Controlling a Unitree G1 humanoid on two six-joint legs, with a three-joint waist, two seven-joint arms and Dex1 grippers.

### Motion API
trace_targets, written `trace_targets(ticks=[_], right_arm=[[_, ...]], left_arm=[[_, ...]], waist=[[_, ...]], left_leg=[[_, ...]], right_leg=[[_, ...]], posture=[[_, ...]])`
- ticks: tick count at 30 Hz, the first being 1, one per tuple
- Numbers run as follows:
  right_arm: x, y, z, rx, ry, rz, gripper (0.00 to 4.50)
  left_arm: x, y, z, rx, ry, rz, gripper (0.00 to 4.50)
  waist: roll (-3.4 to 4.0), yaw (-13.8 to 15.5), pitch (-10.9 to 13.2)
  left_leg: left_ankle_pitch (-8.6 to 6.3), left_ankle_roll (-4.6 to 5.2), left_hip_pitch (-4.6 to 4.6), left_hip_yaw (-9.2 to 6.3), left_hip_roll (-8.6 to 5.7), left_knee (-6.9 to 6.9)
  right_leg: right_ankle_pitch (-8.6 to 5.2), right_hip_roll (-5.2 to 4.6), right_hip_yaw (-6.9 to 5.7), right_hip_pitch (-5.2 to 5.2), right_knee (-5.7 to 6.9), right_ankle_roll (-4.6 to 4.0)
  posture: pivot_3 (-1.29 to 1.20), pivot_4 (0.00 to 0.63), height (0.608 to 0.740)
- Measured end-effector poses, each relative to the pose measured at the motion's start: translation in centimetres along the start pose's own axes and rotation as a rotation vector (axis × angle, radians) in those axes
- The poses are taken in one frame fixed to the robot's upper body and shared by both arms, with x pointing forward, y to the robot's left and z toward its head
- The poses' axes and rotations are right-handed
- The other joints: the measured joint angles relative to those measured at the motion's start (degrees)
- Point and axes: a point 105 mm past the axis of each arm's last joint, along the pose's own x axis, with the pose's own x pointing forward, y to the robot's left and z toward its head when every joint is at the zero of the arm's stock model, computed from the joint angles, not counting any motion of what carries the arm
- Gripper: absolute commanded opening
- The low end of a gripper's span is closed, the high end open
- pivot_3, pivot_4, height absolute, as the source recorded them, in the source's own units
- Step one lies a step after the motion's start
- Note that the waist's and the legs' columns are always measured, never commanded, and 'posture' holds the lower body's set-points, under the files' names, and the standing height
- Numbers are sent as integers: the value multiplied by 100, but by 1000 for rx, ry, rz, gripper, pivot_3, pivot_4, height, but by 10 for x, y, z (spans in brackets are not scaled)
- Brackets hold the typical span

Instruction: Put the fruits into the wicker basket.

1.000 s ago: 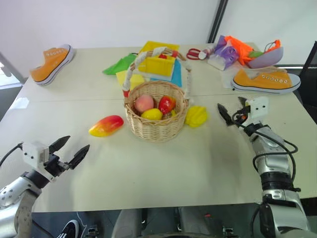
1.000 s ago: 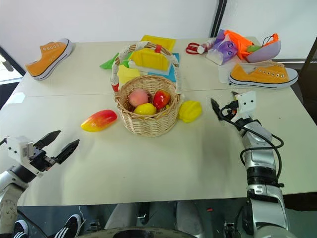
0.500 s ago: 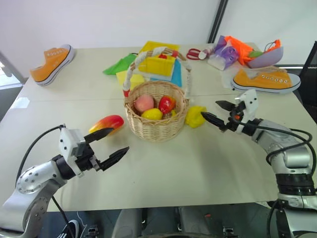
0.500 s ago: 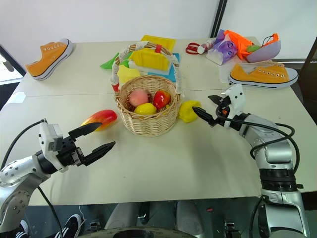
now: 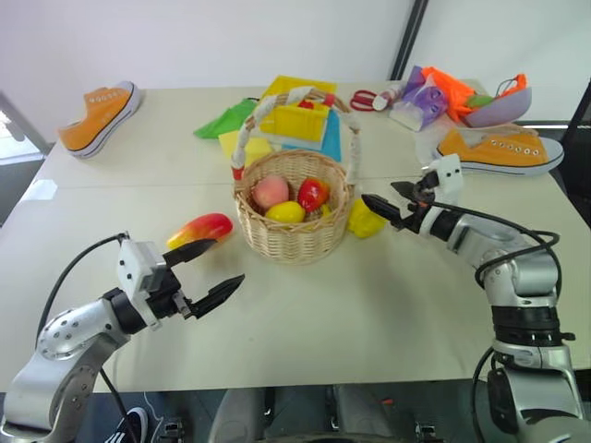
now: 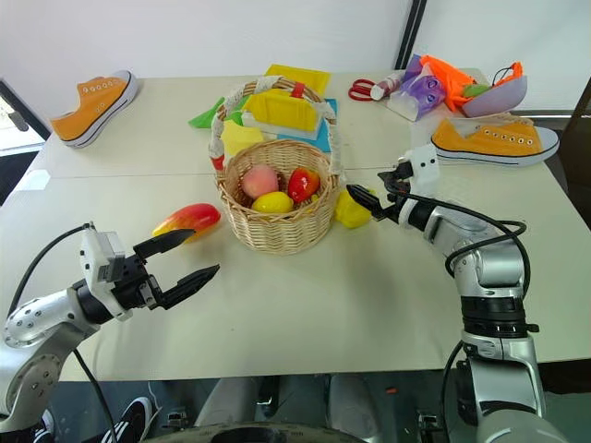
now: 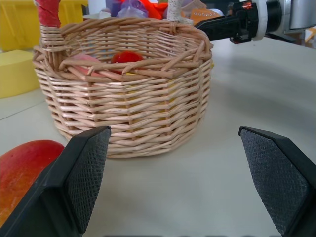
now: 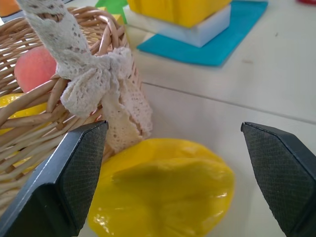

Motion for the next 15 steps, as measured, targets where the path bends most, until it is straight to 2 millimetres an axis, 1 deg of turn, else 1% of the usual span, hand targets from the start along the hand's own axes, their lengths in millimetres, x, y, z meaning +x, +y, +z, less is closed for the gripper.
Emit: trace_targets(ticks=[3, 5, 11, 15], right_arm=[[0, -1, -6, 24, 38, -29, 4500], [1, -1, -6, 0, 53, -59, 4500], [3, 3, -7, -26, 76, -118, 4500], [1, 2, -10, 11, 113, -130, 4500]], left_arm=[[0, 1, 0, -3, -4, 13, 4444], [2, 1, -1, -7, -3, 21, 4444], [8, 4, 7, -1, -14, 37, 4444], [12, 6, 11, 3, -18, 48, 4444]], waist=[[0, -13, 0], [0, -14, 0], [-1, -18, -2], [-4, -16, -3]], left_leg=[[0, 0, 0, 0, 0, 0], [0, 0, 0, 0, 0, 0], [0, 0, 1, 0, 0, 4], [0, 0, 7, 0, 0, 8]], right_leg=[[0, 0, 1, 0, 0, 0], [0, 0, 0, -3, 1, 0], [0, 0, 0, 2, 3, 0], [0, 0, 0, 9, 3, 0]], posture=[[0, 150, 740], [0, 150, 740], [0, 150, 740], [0, 150, 740]])
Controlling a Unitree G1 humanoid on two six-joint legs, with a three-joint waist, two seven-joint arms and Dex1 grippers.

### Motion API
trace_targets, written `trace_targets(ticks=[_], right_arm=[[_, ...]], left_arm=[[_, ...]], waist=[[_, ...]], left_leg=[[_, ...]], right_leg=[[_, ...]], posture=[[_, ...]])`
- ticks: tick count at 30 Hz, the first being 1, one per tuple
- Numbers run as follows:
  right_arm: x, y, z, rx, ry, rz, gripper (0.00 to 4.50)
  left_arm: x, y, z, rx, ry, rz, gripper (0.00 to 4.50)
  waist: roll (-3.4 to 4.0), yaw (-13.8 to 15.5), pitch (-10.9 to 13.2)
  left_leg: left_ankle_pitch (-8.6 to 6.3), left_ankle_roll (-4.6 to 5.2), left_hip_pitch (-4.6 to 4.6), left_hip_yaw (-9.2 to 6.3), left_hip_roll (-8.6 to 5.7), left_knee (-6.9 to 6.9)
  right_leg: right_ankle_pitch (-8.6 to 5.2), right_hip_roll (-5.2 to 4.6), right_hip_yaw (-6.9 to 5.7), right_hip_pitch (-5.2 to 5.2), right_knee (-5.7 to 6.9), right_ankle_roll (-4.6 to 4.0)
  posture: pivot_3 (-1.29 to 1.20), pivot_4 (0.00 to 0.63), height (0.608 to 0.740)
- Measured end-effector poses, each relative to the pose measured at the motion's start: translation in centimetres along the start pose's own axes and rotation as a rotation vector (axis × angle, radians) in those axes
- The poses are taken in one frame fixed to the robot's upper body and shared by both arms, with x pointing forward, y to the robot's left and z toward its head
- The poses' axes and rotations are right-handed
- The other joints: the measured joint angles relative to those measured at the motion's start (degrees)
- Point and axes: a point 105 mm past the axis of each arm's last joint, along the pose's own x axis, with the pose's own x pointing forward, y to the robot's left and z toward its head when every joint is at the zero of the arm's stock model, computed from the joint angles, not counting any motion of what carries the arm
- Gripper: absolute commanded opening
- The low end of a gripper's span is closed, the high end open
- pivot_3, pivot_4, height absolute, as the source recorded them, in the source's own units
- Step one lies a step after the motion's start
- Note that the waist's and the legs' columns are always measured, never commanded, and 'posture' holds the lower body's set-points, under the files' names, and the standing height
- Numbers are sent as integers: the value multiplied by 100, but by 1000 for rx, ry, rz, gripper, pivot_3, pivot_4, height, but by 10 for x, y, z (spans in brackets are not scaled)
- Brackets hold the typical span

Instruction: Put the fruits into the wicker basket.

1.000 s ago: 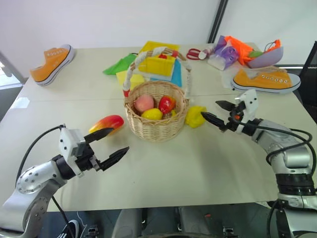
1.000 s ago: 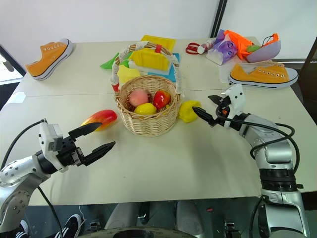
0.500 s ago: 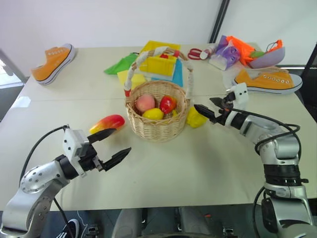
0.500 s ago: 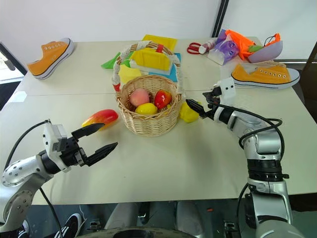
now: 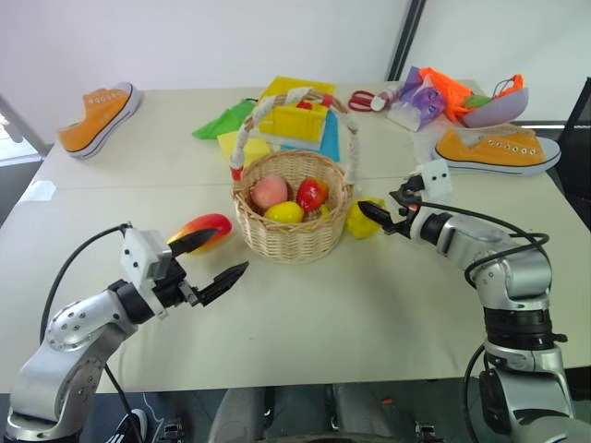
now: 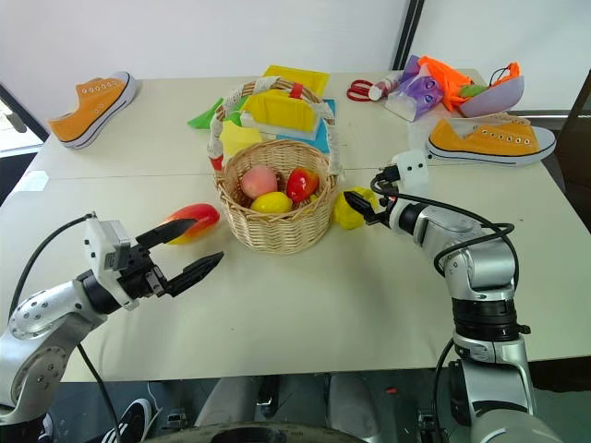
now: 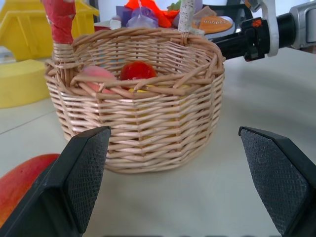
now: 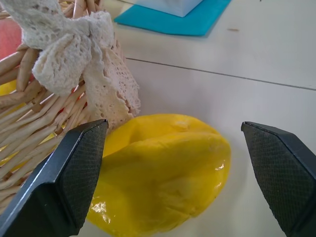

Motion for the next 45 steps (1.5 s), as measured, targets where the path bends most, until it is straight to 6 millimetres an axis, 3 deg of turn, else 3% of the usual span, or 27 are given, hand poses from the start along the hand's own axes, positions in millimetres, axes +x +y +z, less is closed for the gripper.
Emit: trace_targets(ticks=[5, 19, 22, 27, 34, 42, 45], right_arm=[[-1, 1, -7, 170, 47, 0, 4500], [-4, -3, -9, 293, 94, -28, 4500], [-4, -3, -9, 296, 94, -27, 3665], [-3, -4, -3, 282, 66, -29, 1575], [-4, -9, 3, 232, 58, -31, 1575], [-17, -34, 13, 27, 94, -41, 1575], [-21, -37, 15, -3, 103, -8, 829]], left_arm=[[2, 0, 2, -11, -7, -6, 4444], [5, -5, 6, -16, -21, -32, 4444], [5, -6, 5, -21, -23, -34, 4500], [5, -7, 5, -12, -28, -34, 4500], [4, -7, 4, -6, -36, -34, 4500], [5, -5, 7, -1, -47, -25, 4500], [7, -5, 8, 2, -52, -25, 4500]], waist=[[-11, 5, -6], [-11, 8, -7], [-11, 8, -7], [-26, 3, -21], [-31, -4, -26], [-23, 4, -21], [-18, -3, -17]], left_leg=[[0, 0, -1, 0, 0, 0], [-1, 1, -1, 0, 0, -2], [-1, 1, -1, 0, 0, -2], [-2, 1, 3, 0, 0, -2], [-2, 2, 3, 0, 0, -3], [-4, 11, -15, 6, 0, -38], [-3, 12, -20, 10, 0, -58]], right_leg=[[0, 0, 0, 0, -1, 0], [-1, -1, 0, 0, -4, -2], [-1, -2, 0, 1, -5, -2], [-4, -2, 1, 8, -10, -9], [-6, -4, 2, 11, -34, -41], [7, -4, 1, -2, -72, -21], [11, -3, 1, -16, -73, -12]], posture=[[0, 150, 740], [0, 150, 740], [0, 150, 740], [0, 150, 740], [0, 150, 740], [0, 150, 740], [0, 150, 740]])
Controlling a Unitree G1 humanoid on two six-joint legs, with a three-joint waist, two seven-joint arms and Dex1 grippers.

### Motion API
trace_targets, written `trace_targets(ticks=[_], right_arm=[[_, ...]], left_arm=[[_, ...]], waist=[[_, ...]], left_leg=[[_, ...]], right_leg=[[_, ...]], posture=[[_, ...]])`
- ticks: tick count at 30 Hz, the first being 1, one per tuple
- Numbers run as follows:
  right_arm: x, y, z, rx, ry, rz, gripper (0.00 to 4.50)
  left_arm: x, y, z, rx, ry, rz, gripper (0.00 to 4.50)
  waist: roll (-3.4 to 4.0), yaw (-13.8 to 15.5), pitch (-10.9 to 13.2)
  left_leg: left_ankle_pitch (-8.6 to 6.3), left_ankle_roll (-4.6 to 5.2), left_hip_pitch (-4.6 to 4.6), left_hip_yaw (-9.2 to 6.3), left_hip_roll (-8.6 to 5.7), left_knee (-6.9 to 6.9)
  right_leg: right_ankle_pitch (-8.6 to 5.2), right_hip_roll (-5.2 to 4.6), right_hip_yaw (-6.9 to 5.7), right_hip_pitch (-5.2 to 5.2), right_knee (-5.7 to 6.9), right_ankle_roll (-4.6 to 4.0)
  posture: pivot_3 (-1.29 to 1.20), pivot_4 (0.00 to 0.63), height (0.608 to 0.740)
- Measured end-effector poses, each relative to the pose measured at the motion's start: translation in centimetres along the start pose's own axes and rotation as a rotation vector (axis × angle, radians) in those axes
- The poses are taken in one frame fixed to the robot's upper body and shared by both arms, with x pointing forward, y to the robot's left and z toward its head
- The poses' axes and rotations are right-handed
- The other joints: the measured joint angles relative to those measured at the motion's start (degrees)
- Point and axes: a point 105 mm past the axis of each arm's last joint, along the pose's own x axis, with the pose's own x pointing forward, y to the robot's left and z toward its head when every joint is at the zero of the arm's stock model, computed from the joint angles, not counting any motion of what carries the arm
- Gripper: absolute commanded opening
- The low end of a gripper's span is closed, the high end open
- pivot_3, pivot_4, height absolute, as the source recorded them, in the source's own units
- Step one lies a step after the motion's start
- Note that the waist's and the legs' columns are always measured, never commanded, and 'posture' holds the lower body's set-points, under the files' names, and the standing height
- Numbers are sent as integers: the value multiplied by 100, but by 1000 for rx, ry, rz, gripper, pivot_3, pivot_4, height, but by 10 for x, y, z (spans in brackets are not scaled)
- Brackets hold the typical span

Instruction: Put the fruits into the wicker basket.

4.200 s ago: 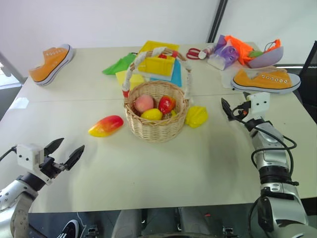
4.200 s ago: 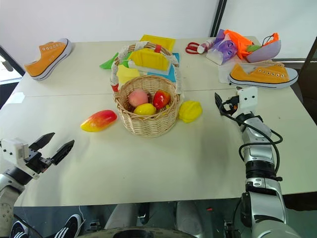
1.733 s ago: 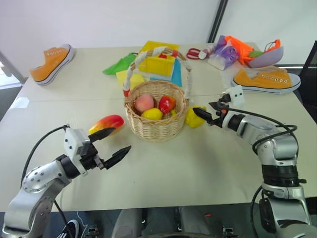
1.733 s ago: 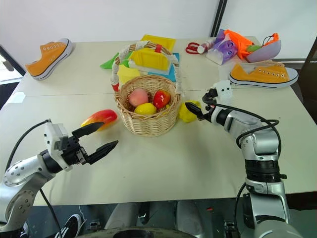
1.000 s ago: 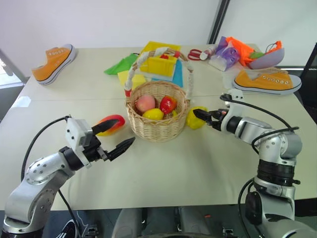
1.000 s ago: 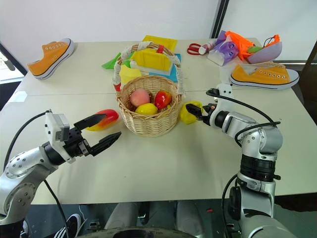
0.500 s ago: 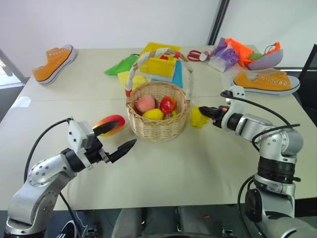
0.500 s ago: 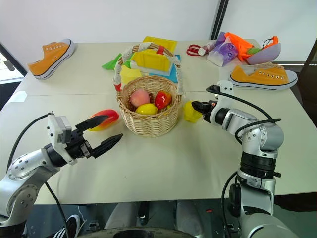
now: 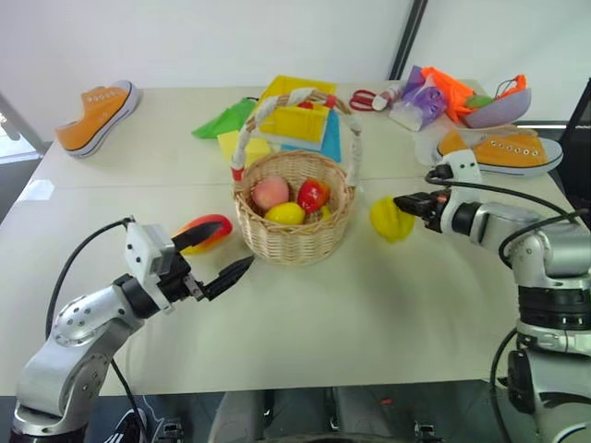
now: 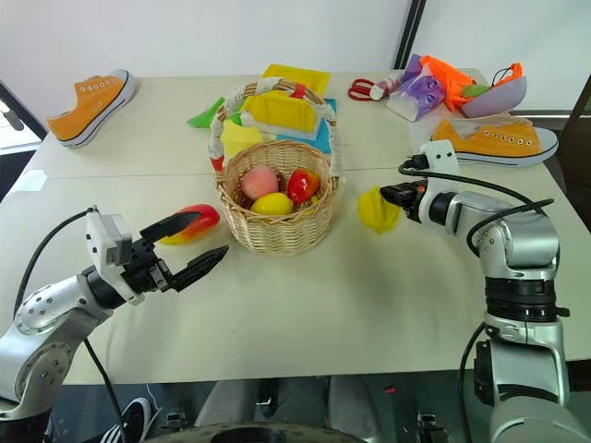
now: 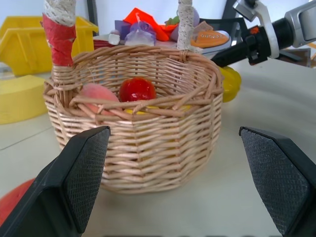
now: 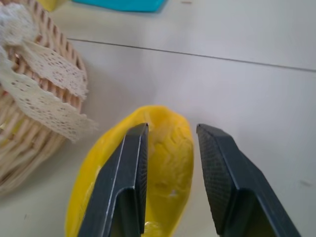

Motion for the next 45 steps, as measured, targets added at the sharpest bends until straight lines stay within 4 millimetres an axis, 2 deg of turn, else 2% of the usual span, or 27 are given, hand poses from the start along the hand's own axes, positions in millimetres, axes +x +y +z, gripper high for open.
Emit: trace_targets(ticks=[8, 9, 11, 12, 14, 17, 19, 23, 26, 31, 36, 42, 45], right_arm=[[1, -3, 21, -47, -84, -16, 829], [1, -4, 23, -60, -99, -22, 1348], [1, -5, 26, -75, -117, -30, 2114], [0, -3, 27, -75, -120, -18, 2702], [-3, 7, 25, -74, -119, 37, 3676], [-8, 26, 15, -90, -92, 119, 3676], [-10, 30, 11, -90, -79, 133, 3676], [-21, 31, 4, -188, -65, 104, 3676], [-21, 29, 0, -199, -73, 92, 4470], [-22, 16, -16, -326, -63, -9, 4470], [-13, 24, -37, -322, -51, -7, 4470], [-11, 22, -22, -374, -116, -45, 4470], [-6, 21, -25, -399, -116, -52, 4470]], left_arm=[[0, 2, -2, -9, 5, 6, 4500], [0, 2, -2, -10, 4, 6, 4500], [-1, 2, -3, -15, 3, 8, 4500], [-1, 2, -4, -17, 3, 8, 4500], [-1, 1, -5, -20, 5, 5, 4500], [-2, 0, -5, -22, 5, -1, 4500], [-3, -2, -6, -28, 7, -14, 4500], [-6, -7, -6, -31, 29, -77, 4500], [-9, -12, -6, -34, 49, -131, 4500], [-18, -22, -10, -61, 98, -215, 4500], [-22, -25, -16, -83, 118, -226, 4500], [-23, -25, -18, -69, 130, -223, 4500], [-23, -25, -18, -63, 127, -221, 4500]], waist=[[1, 3, 1], [1, 5, 1], [1, 14, 1], [0, 18, 2], [0, 18, 2], [0, 16, 2], [0, 14, 2], [0, 15, 2], [1, 8, 3], [3, 13, 3], [6, -1, 5], [6, 10, 5], [6, 9, 5]], left_leg=[[4, -4, 3, 5, 5, -9], [4, -4, 3, 6, 5, -6], [3, -4, 4, 8, 5, -4], [3, -4, 4, 8, 5, -3], [3, -4, 4, 8, 6, -4], [3, -4, 4, 8, 6, -7], [3, -4, 4, 8, 6, -6], [3, -4, 5, 8, 6, -6], [3, -4, 6, 8, 7, -5], [3, -4, 6, 8, 7, -8], [4, -5, 10, 8, 7, -6], [4, -5, 10, 8, 7, 6], [4, -5, 10, 8, 7, 6]], right_leg=[[2, 5, -1, -4, 4, 4], [2, 4, -1, -2, 3, 4], [2, 4, 0, 1, 2, 4], [2, 4, 0, 1, 2, 4], [2, 3, -1, 0, 2, 5], [2, 4, -1, -2, 2, 5], [2, 3, 0, -1, 2, 5], [2, 3, 0, -1, 2, 4], [1, 3, 0, -1, 2, 3], [1, 2, 0, -1, 0, 3], [1, 3, 1, 0, 6, 3], [1, 3, 1, 6, 7, 3], [2, 3, 0, 6, 7, 3]], posture=[[0, 150, 740], [0, 150, 740], [0, 150, 740], [0, 150, 740], [0, 150, 740], [0, 150, 740], [0, 150, 740], [0, 150, 740], [0, 150, 740], [0, 150, 740], [0, 150, 740], [0, 150, 740], [0, 150, 740]])
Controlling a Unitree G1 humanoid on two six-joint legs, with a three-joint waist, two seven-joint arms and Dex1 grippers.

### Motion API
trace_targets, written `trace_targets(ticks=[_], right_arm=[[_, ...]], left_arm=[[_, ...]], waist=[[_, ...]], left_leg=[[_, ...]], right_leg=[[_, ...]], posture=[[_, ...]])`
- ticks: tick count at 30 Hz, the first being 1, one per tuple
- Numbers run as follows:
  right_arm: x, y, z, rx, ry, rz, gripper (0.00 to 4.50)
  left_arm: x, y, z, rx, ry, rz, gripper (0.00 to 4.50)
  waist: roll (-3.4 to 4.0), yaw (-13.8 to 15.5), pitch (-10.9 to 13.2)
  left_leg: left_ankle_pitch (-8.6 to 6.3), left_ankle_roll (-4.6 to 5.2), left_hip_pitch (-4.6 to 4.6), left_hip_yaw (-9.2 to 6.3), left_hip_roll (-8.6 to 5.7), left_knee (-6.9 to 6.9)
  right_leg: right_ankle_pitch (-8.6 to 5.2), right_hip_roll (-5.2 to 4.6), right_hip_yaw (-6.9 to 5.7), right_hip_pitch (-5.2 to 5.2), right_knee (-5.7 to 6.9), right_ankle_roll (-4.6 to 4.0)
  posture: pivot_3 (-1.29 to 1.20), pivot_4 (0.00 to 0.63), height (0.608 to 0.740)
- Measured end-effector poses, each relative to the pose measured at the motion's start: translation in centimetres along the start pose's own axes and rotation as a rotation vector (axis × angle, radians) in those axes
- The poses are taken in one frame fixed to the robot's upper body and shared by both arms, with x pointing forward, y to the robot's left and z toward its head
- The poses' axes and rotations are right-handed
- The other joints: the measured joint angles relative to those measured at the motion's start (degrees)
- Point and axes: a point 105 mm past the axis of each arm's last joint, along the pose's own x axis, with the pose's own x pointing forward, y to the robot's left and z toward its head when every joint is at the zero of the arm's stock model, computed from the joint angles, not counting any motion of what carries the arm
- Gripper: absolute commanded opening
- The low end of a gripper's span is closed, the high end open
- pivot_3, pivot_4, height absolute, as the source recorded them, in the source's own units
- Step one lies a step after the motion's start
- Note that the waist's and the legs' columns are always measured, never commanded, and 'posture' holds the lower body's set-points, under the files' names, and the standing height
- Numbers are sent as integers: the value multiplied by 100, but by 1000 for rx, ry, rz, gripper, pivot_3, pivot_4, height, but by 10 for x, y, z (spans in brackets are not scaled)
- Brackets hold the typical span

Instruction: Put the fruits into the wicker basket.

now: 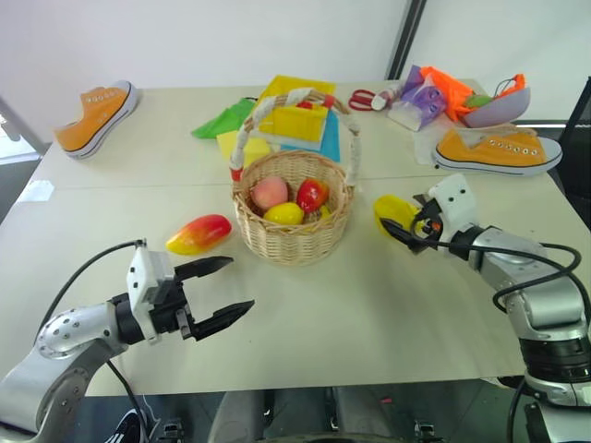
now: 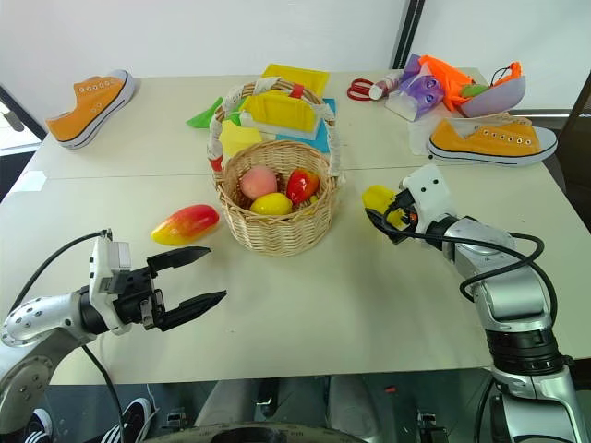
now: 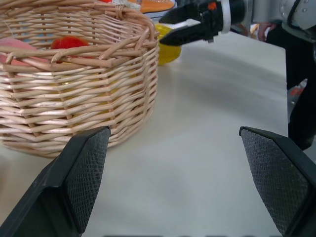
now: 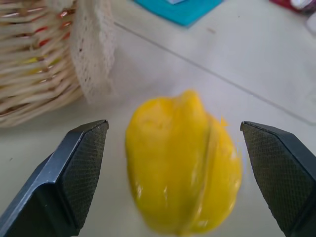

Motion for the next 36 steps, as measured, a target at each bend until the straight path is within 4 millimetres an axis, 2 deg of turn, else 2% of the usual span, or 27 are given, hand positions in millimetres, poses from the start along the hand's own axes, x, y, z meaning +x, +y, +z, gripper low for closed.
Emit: trace_targets(ticks=[3, 12, 15, 16, 17, 19, 27, 30, 34, 36], right_arm=[[8, 6, -12, -22, 26, 19, 4470], [15, -4, -19, -36, 35, -6, 4470], [17, -5, -19, -14, 23, -13, 3682], [17, -6, -17, -9, 14, -17, 2967], [17, -6, -16, -8, 10, -18, 2752], [18, -6, -14, -6, 3, -15, 1992], [15, -4, -13, 33, -4, 29, 1992], [1, 3, -1, 97, -54, 155, 1992], [-41, -2, 46, 130, -222, 334, 1992], [-56, 2, 67, 124, -296, 405, 1992]], left_arm=[[0, 0, -1, 2, -2, 8, 4500], [0, 1, -3, -6, -12, 37, 4500], [0, 2, -2, -4, -20, 43, 4500], [0, 2, -2, -2, -27, 45, 4500], [0, 2, -2, -1, -28, 46, 4500], [0, 2, -2, 4, -27, 48, 4500], [0, 2, -2, 4, -34, 54, 4500], [0, 3, -1, 2, -38, 55, 4500], [-9, 13, 2, -4, -54, 97, 4500], [-13, 17, 3, -3, -58, 118, 4500]], waist=[[0, -1, 0], [1, -2, 0], [1, -10, 0], [1, -16, 0], [1, -18, 0], [0, -15, 0], [1, -4, 0], [5, 4, 3], [8, 13, 5], [8, -4, 5]], left_leg=[[0, 0, 0, 0, 0, 0], [0, 0, 5, 0, 0, 7], [0, 0, 6, 0, 0, 8], [0, 0, 7, 0, 0, 9], [0, 0, 7, 0, 0, 10], [0, 0, 8, 0, 0, 10], [0, 0, 7, 0, 0, 13], [0, 1, 5, 0, 0, 13], [-1, 3, 7, 0, 1, 18], [-2, 3, 12, -1, 4, 18]], right_leg=[[0, 1, 0, -1, 2, 0], [1, 1, -1, 5, 5, 1], [1, 2, -1, 6, 8, 2], [1, 2, -1, 7, 10, 2], [1, 2, -1, 7, 11, 2], [1, 2, -1, 7, 13, 2], [1, 2, 0, 7, 14, 2], [2, 2, -1, 6, 13, 3], [2, 1, -2, 14, 12, 4], [1, 1, -3, 17, 12, 3]], posture=[[0, 150, 740], [0, 150, 740], [0, 150, 740], [0, 150, 740], [0, 150, 740], [0, 150, 740], [0, 150, 740], [0, 150, 740], [0, 150, 740], [0, 150, 740]])
